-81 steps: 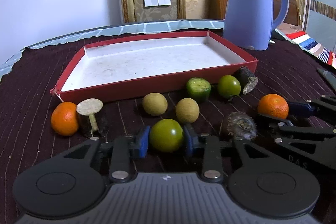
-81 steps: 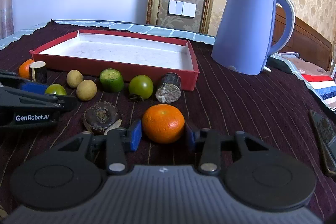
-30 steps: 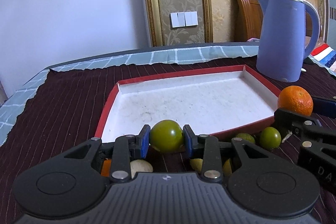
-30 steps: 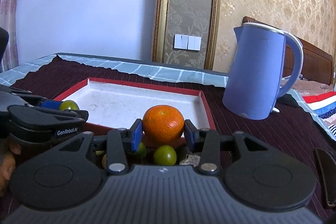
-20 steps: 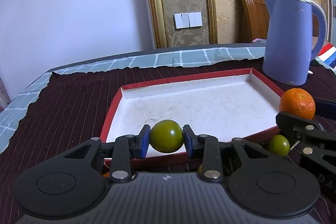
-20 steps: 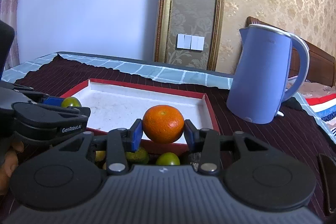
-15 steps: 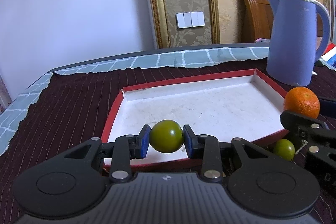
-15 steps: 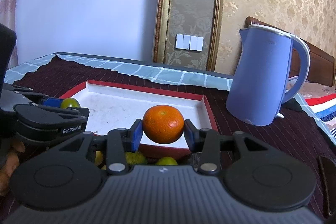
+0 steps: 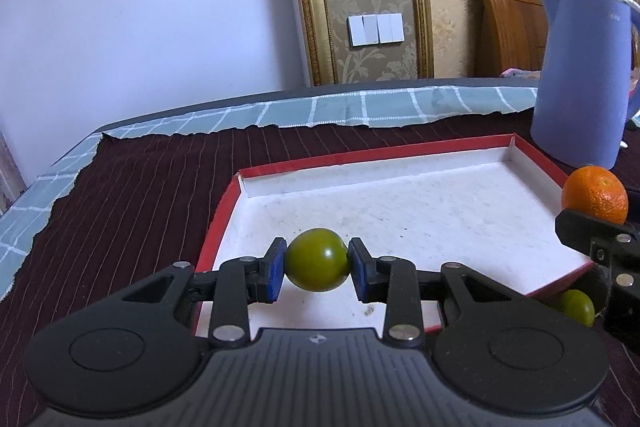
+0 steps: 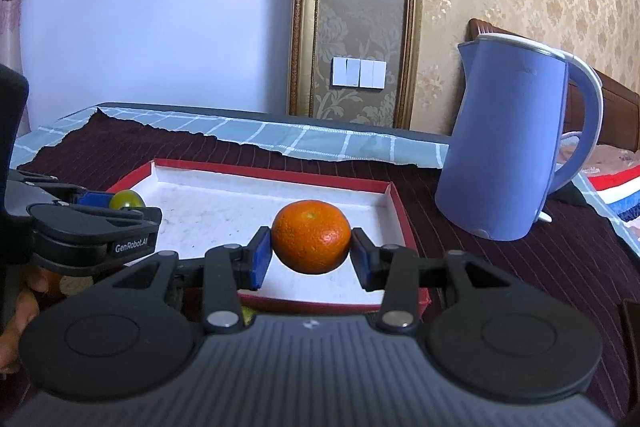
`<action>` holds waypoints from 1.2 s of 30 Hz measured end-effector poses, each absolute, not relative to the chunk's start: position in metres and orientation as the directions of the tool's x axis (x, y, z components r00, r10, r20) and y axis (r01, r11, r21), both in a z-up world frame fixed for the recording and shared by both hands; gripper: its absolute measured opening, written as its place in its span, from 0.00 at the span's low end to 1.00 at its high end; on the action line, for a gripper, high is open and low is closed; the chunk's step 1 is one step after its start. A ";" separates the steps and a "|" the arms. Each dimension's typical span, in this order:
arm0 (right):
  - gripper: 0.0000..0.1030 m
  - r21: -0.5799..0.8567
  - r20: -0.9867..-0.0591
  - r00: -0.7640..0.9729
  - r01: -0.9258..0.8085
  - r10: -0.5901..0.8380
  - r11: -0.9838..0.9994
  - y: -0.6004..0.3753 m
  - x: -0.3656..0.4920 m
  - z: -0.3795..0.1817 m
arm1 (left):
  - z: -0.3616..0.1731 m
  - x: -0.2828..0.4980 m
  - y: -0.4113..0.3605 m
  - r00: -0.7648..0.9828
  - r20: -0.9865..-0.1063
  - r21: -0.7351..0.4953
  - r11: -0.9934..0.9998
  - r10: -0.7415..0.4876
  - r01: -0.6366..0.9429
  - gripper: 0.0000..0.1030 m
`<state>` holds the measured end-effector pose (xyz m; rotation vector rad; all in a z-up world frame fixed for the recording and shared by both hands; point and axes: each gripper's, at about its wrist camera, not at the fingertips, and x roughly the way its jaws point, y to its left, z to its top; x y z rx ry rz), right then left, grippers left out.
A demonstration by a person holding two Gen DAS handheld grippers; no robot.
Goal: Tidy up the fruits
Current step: 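Carry the lime over the red tray with the left gripper while the right carries the orange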
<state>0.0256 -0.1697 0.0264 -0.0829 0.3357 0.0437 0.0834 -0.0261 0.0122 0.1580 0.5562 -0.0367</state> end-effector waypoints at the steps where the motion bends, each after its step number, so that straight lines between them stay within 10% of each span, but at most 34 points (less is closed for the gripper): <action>1: 0.39 -0.074 -0.331 0.943 -0.057 0.029 0.996 -0.170 0.027 0.027 | 0.012 0.086 -0.026 0.847 -0.531 0.140 0.987 0.010 0.076 0.32; 36: 0.39 -0.047 -0.395 0.918 -0.059 0.036 0.997 -0.177 0.086 0.027 | 0.005 0.139 -0.030 0.823 -0.566 0.153 0.987 0.043 0.054 0.32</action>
